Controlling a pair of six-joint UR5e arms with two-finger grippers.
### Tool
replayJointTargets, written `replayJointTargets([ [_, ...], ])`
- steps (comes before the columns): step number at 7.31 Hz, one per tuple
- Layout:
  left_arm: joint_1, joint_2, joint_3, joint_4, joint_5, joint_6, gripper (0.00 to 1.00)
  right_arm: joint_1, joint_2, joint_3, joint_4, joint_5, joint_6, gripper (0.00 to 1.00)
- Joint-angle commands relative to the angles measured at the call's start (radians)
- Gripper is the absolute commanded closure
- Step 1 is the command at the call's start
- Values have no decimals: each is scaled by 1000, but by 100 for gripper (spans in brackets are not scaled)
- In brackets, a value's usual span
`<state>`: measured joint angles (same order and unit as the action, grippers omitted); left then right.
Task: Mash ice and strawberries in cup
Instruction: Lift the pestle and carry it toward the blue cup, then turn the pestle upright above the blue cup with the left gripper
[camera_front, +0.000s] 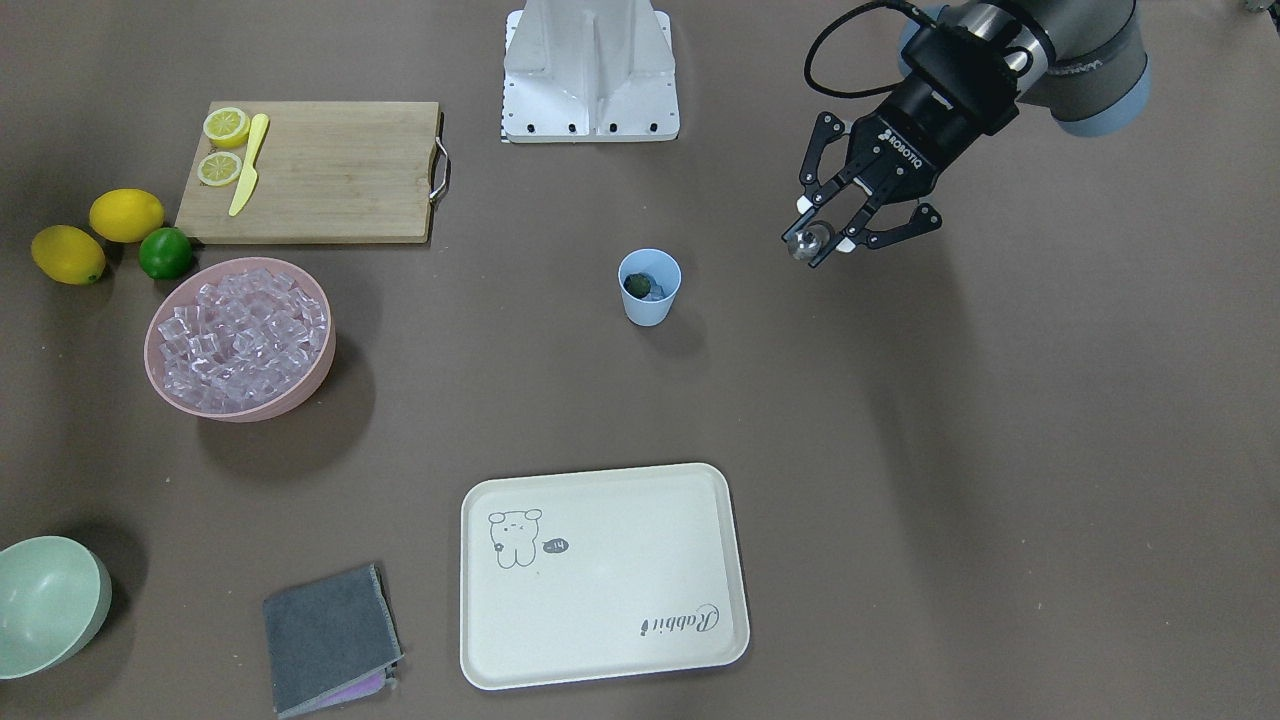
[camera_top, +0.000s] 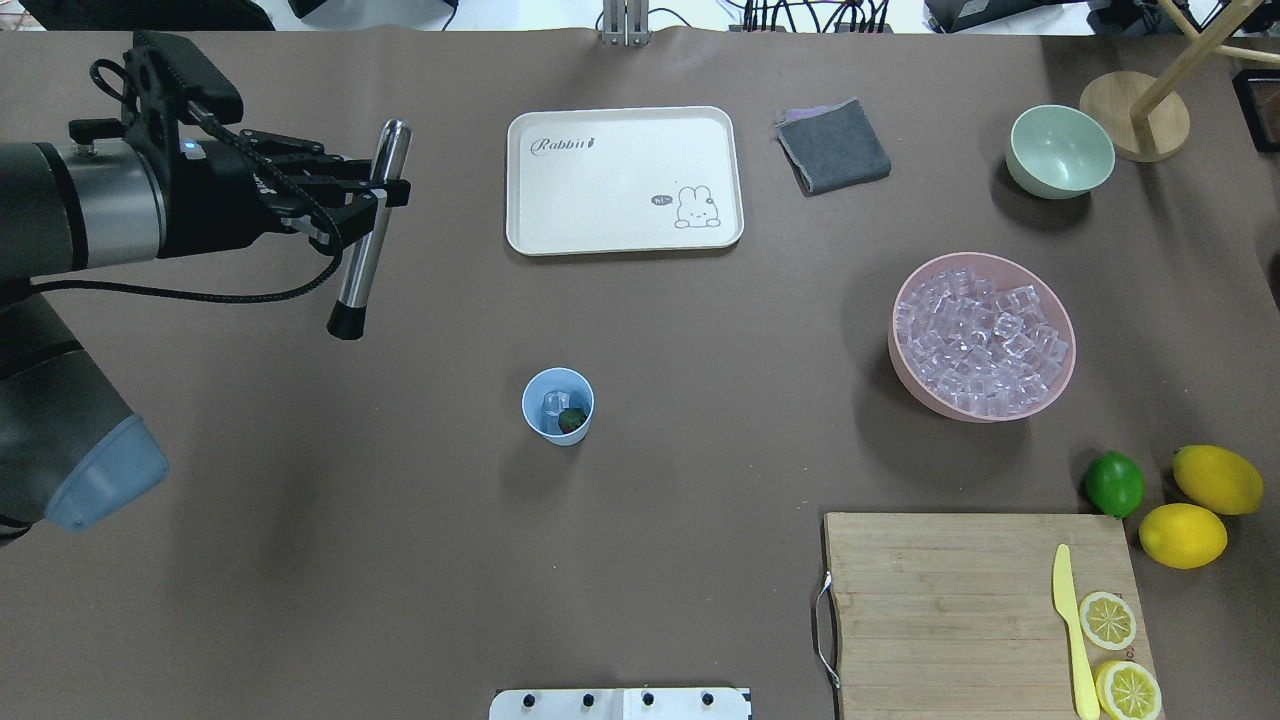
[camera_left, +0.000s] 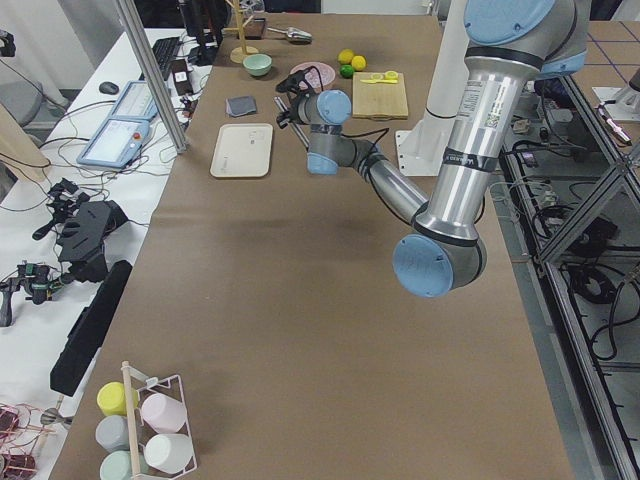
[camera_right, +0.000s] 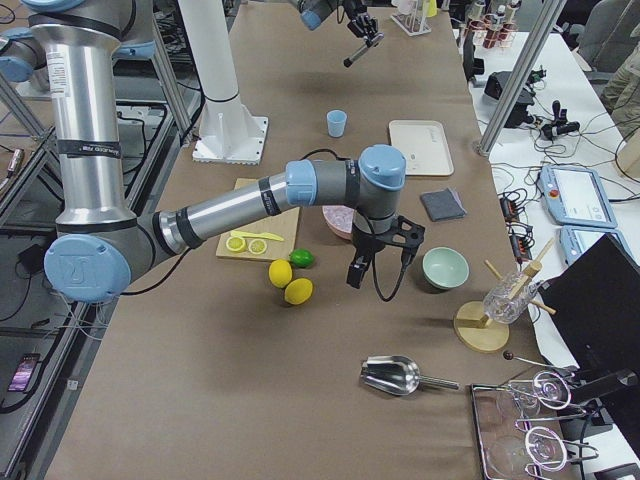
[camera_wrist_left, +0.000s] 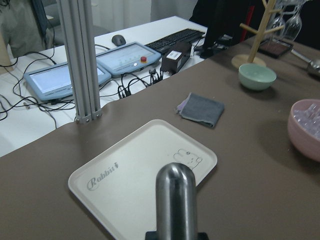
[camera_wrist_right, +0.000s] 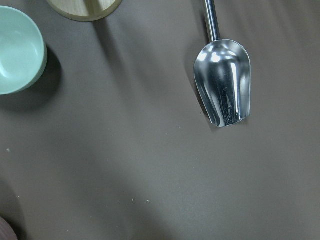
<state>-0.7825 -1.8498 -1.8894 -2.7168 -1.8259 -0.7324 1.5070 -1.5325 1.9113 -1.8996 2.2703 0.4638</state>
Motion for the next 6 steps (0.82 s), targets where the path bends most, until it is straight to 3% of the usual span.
replayJointTargets([
  [1,73,-9,29,-202,107,-76,100,2,-6,-6,1,23,-1,0],
  [3,223,-8,88,-410,350,-73,100,4,-5,-9,2,37,1,0],
  [4,318,-9,98,-460,563,-52,100,4,-5,-11,1,43,1,0],
  [5,409,-19,102,-474,668,40,100,4,-6,-8,1,43,2,0],
  [6,425,-44,121,-477,738,139,100,4,-6,-11,1,43,2,0],
])
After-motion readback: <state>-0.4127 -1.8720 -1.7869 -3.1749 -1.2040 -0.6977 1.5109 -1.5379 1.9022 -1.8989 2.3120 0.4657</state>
